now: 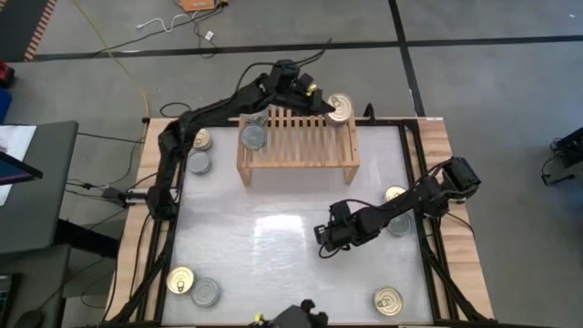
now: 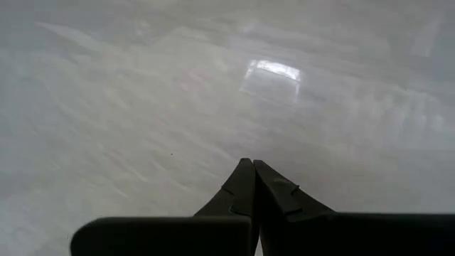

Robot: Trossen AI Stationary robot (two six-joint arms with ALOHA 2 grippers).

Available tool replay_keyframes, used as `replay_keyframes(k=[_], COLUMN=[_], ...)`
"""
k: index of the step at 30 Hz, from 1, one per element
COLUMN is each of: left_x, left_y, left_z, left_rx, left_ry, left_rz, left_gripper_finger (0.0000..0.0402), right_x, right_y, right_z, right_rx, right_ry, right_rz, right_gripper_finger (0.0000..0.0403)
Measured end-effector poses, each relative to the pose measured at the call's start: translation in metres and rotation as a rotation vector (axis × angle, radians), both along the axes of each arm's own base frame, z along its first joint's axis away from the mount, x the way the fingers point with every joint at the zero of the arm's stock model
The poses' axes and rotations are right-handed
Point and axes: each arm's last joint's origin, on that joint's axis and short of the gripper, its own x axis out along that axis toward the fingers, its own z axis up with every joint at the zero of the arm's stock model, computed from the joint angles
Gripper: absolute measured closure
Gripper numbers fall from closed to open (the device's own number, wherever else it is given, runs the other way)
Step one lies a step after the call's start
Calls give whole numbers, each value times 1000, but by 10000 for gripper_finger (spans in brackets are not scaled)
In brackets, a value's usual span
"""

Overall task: Stack canned seafood by type on shelf
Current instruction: Stack the blue tuna can on top of the blue tuna can on the shelf

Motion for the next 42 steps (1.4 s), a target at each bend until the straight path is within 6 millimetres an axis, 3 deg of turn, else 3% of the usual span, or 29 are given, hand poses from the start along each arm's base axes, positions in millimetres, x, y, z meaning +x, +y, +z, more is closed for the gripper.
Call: replay_keyframes(k=[4,11,42], left_x=[8,7,14], left_y=[9,14,-1], left_z=[-10,-9,-16], left_rx=[40,184,161], left_ry=[-32,-14,73], left_rz=[38,128,134], left_gripper_finger=[208,208,205], right_x=[-1,-4,-4], right_y=[0,1,-1], right_z=[0,-1,-1], right_rx=[9,23,32], right_ry=[0,11,9], right_rz=[-27,-83,-123], right_gripper_finger=[377,377,377])
